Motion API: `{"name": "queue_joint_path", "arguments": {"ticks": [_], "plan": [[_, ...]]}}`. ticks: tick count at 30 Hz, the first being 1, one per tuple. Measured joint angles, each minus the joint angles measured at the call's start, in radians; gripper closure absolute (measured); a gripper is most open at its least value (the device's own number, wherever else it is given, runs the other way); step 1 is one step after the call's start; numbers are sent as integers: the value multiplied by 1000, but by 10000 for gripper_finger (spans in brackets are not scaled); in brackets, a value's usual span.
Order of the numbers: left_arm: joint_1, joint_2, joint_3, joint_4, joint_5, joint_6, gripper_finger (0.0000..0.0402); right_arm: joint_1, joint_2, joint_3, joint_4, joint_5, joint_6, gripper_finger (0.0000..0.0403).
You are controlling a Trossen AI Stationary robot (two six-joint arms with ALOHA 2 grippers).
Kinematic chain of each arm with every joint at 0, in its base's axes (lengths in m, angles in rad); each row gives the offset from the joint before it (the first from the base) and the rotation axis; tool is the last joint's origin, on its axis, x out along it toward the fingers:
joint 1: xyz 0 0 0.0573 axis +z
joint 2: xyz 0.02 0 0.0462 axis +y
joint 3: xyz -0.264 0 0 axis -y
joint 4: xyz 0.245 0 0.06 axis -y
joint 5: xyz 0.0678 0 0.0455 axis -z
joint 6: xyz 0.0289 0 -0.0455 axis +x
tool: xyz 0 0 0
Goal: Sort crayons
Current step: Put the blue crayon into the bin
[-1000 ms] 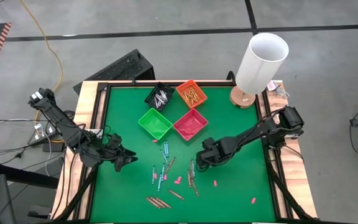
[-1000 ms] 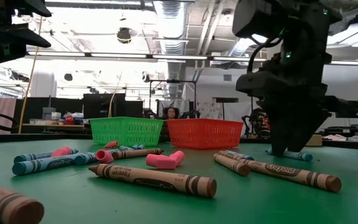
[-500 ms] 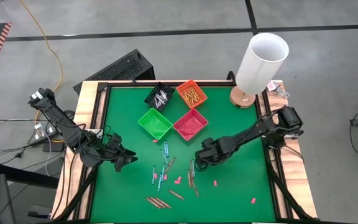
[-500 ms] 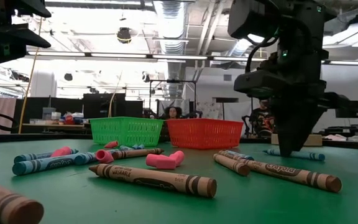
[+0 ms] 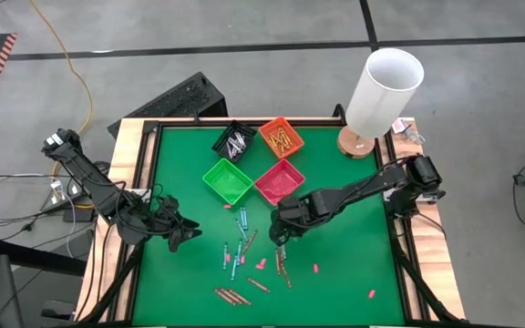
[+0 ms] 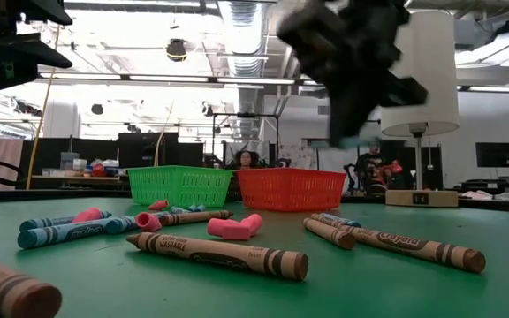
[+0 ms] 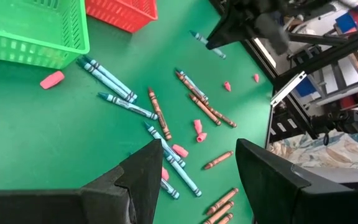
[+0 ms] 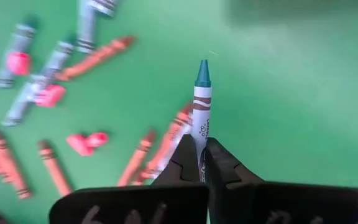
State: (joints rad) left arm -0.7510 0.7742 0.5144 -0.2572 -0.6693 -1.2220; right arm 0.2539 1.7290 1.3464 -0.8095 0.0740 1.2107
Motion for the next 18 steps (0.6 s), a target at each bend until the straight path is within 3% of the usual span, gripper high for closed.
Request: {"name": "queue_joint_path", "arguments": {"ticks": [7, 18], "plan": [[0, 0, 0, 1, -4, 5, 209, -54, 0, 118, 7, 38, -108, 401], [0, 0, 0, 1, -10, 1, 209, -199, 2, 136, 173, 34, -256, 401]]}}
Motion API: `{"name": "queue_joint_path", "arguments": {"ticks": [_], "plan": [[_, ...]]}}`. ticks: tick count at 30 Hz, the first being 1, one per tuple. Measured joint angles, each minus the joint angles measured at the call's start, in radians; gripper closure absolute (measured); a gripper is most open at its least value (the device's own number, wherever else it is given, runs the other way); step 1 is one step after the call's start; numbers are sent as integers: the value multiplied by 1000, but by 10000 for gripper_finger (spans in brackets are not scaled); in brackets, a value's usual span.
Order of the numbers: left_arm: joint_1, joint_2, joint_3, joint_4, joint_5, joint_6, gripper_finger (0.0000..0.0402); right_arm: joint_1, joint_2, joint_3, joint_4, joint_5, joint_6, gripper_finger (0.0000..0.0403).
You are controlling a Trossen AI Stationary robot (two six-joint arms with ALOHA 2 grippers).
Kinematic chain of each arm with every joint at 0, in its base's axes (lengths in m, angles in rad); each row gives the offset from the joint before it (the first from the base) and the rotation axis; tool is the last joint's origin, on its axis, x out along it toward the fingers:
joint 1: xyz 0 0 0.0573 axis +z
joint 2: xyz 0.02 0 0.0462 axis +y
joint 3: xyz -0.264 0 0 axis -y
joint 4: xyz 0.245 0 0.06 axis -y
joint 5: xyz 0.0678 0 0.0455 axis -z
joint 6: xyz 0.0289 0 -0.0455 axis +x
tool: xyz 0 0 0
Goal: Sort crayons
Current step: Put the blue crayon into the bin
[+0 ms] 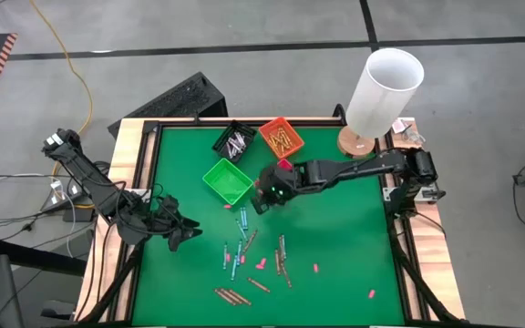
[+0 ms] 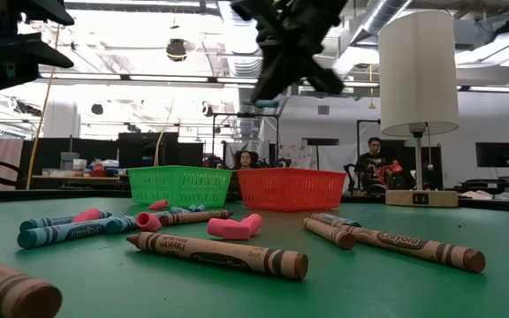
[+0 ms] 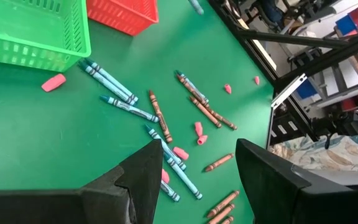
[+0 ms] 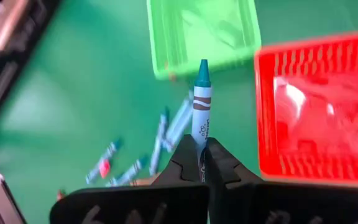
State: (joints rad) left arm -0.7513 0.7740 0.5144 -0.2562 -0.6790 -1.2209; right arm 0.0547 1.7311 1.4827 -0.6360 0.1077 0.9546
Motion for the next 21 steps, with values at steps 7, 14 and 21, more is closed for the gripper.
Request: {"name": "queue_joint_path", "arguments": {"ticks": [7, 14, 21], "plan": [[0, 0, 0, 0, -12, 0, 209, -84, 9, 1, 136, -31, -82, 401], [0, 0, 0, 0, -14, -11, 209, -156, 9, 1, 209, -32, -164, 401], [0, 0, 0, -2, -44, -11, 209, -198, 76, 1, 353, -99, -245, 401]]}}
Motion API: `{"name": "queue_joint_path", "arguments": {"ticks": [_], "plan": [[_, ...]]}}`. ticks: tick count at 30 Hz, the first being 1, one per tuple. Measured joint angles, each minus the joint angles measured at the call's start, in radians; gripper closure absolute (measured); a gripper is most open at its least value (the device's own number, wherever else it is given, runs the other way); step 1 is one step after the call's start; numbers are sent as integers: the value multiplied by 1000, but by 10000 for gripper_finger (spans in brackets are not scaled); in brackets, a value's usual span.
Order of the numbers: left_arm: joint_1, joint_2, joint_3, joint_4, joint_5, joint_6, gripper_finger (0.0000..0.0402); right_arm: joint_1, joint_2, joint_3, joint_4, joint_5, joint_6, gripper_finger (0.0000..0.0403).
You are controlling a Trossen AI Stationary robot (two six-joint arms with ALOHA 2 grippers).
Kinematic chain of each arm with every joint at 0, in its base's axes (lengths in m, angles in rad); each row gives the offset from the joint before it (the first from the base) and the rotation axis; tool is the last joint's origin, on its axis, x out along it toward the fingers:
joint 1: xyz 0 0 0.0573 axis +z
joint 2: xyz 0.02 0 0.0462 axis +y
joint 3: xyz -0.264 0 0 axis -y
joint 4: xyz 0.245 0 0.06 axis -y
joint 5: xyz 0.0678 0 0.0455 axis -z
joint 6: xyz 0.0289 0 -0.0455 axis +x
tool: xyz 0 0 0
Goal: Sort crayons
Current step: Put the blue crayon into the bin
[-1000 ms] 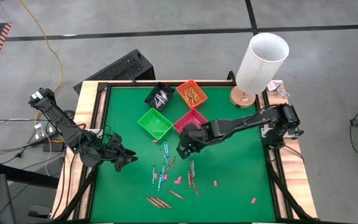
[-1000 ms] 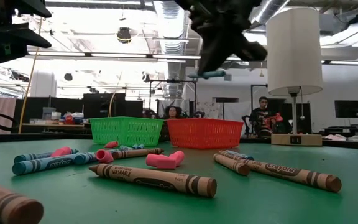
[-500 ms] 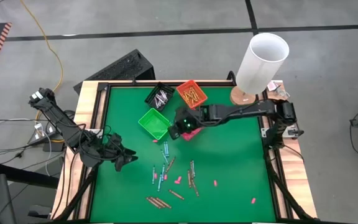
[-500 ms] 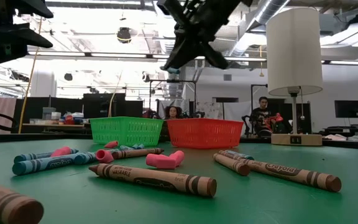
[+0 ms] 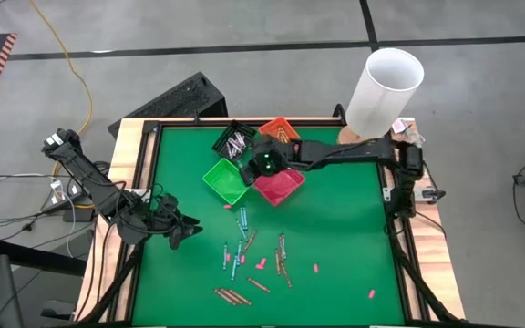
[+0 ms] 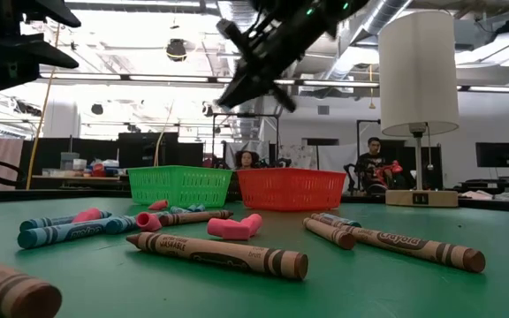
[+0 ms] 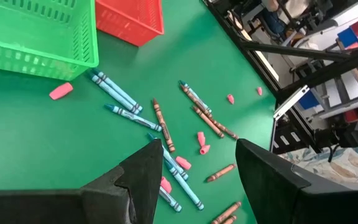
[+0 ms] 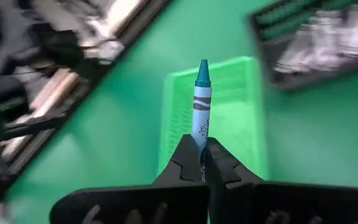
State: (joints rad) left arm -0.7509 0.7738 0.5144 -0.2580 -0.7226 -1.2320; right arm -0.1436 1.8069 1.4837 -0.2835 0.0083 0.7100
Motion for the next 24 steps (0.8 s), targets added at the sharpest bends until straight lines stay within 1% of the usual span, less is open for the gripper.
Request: {"name": "queue_joint_path", "arguments": {"ticks": [3, 4, 8, 13, 16, 19, 21, 24], "plan": [[0, 0, 0, -3, 0, -2, 209, 3, 73, 0, 119, -82, -7, 401], [0, 0, 0, -5, 0, -7, 209, 7, 96, 0, 145, -90, -4, 401], [0, 0, 0, -9, 0, -12, 209, 1, 186, 31, 160, -90, -18, 401], [0, 0, 0, -18, -12, -23, 209, -4, 278, 133, 154, -86, -110, 401], [0, 0, 0, -20, -15, -34, 209, 0, 320, 206, 109, -74, -144, 401], [0, 0, 0, -21, -14, -38, 209, -1, 347, 278, -7, -13, -199, 398], [0, 0, 0, -23, -14, -41, 209, -2, 358, 311, -77, 11, -240, 385], [0, 0, 0, -24, -13, -37, 209, -3, 359, 330, -130, 22, -280, 349]]}}
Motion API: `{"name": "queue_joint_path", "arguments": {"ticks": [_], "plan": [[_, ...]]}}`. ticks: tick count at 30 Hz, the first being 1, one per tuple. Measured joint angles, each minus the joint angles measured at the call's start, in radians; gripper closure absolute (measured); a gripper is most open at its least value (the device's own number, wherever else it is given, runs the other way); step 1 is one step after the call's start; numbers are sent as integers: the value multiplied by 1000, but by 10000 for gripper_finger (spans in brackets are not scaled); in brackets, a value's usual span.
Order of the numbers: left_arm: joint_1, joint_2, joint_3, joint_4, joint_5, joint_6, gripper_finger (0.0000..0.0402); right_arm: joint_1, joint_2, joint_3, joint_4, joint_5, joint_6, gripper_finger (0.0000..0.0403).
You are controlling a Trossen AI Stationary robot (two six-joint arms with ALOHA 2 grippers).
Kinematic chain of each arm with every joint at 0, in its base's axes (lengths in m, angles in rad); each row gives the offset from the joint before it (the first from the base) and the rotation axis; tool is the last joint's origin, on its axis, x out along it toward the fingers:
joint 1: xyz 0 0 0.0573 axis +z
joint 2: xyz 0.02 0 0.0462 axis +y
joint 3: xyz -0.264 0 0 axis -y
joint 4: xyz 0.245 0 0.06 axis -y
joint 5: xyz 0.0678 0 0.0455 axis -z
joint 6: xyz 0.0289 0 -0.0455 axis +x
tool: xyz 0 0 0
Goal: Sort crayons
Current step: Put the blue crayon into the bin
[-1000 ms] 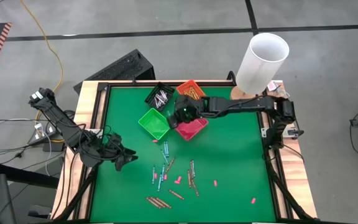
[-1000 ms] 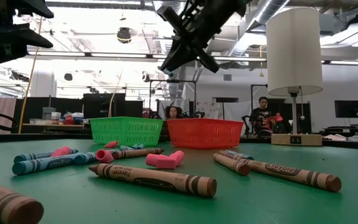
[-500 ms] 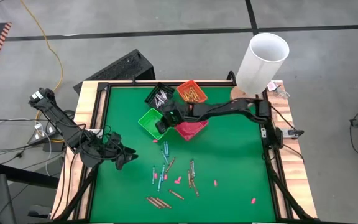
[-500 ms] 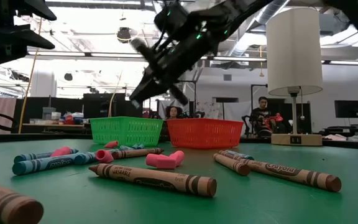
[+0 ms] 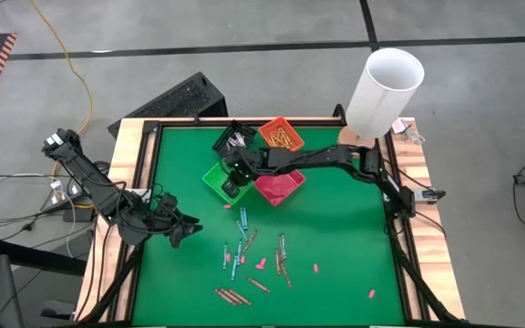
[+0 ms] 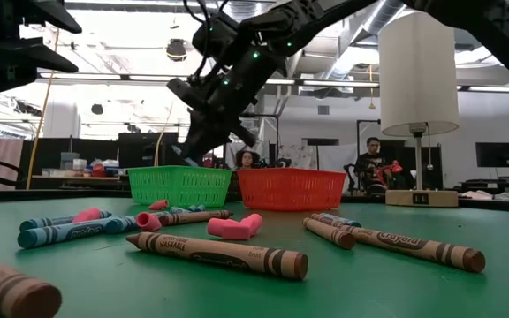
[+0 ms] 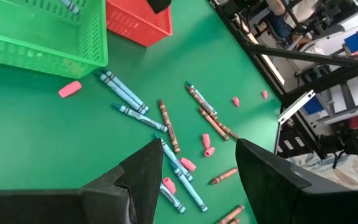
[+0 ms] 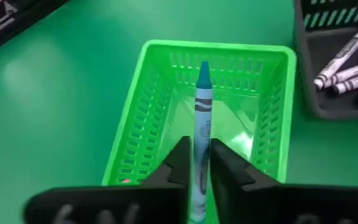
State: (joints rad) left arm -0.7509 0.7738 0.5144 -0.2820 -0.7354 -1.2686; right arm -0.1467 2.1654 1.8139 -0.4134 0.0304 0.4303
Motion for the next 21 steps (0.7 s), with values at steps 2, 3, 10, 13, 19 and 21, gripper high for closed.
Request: {"name": "queue_joint_path", "arguments": {"ticks": [2, 3, 10, 13, 19, 21], "plan": [[0, 0, 0, 0, -7, 5, 209, 0, -2, 8, -23, -1, -11, 321], [0, 0, 0, 0, -11, 11, 209, 0, -3, 13, -41, 0, -13, 307], [0, 0, 0, -23, -11, 2, 209, 3, -7, 118, -215, -35, -46, 238], [0, 0, 0, -20, -4, 3, 209, 32, -22, 208, -372, -53, -102, 231], [0, 0, 0, -21, 1, 8, 209, 159, -81, 354, -724, -60, -210, 234], [0, 1, 0, -21, 15, 8, 209, 211, -107, 363, -825, -51, -155, 238]]}}
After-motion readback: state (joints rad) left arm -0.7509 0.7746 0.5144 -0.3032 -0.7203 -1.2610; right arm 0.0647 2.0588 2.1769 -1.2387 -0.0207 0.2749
